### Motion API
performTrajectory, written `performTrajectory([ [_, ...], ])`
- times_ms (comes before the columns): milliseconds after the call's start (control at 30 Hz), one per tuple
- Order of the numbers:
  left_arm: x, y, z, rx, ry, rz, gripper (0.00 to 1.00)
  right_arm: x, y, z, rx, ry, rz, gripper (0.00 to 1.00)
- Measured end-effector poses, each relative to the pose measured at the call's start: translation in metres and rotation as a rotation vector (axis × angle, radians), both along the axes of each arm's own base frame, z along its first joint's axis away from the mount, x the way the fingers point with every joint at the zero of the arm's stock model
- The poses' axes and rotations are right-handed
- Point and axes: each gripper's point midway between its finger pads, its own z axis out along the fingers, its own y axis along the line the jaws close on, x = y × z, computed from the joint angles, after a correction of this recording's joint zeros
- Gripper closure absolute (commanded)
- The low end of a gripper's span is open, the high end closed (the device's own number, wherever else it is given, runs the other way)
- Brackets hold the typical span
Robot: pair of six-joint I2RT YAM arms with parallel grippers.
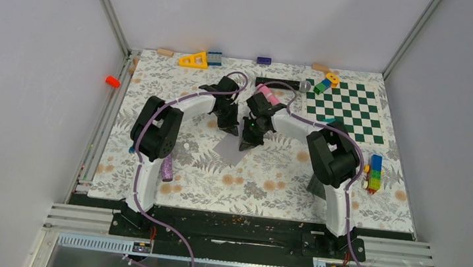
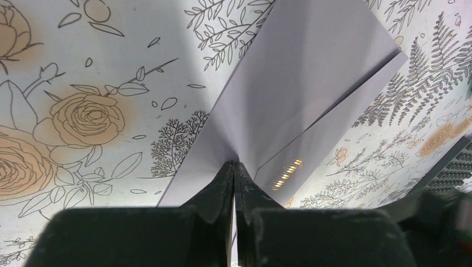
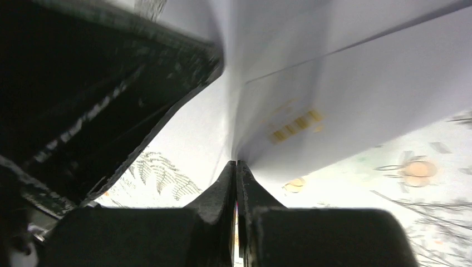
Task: Place the letter into the envelope and seal it
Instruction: Seal the envelope flap at the center of the board.
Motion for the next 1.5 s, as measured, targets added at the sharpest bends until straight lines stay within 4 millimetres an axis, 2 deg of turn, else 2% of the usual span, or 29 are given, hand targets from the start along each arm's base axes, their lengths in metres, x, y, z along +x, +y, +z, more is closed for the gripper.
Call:
performTrajectory([
  [67, 0.0, 0.0, 0.0, 0.0, 0.0, 0.0, 1.0, 0.01, -0.008, 0.003, -0.004, -0.004, -0.027, 1.0],
  [267, 0.0, 0.0, 0.0, 0.0, 0.0, -0.001, 1.0, 0.085, -0.054, 0.032, -0.05, -0.118, -0.179, 1.0],
  [333, 0.0, -0.001, 0.0, 0.0, 0.0, -0.002, 1.0, 0.106, -0.063, 0.041, -0.074, -0.159, -0.21, 1.0],
  [433, -0.001, -0.001, 0.0, 0.001, -0.001, -0.003, 1.0, 0.124, -0.069, 0.044, -0.117, -0.192, -0.22, 1.0],
  [533, -0.001, -0.001, 0.0, 0.002, -0.001, -0.004, 1.0, 0.121, -0.074, 0.031, -0.174, -0.179, -0.204, 1.0],
  [733, -0.001, -0.001, 0.0, 0.003, -0.002, -0.004, 1.0, 0.1, -0.087, 0.0, -0.31, -0.124, -0.121, 1.0],
  [1167, -0.001, -0.001, -0.001, 0.005, -0.003, -0.005, 1.0, 0.092, -0.072, 0.0, -0.326, -0.153, -0.053, 1.0],
  [1500, -0.001, -0.001, -0.001, 0.004, -0.002, -0.004, 1.0, 0.083, -0.049, 0.0, -0.308, -0.16, -0.004, 1.0],
])
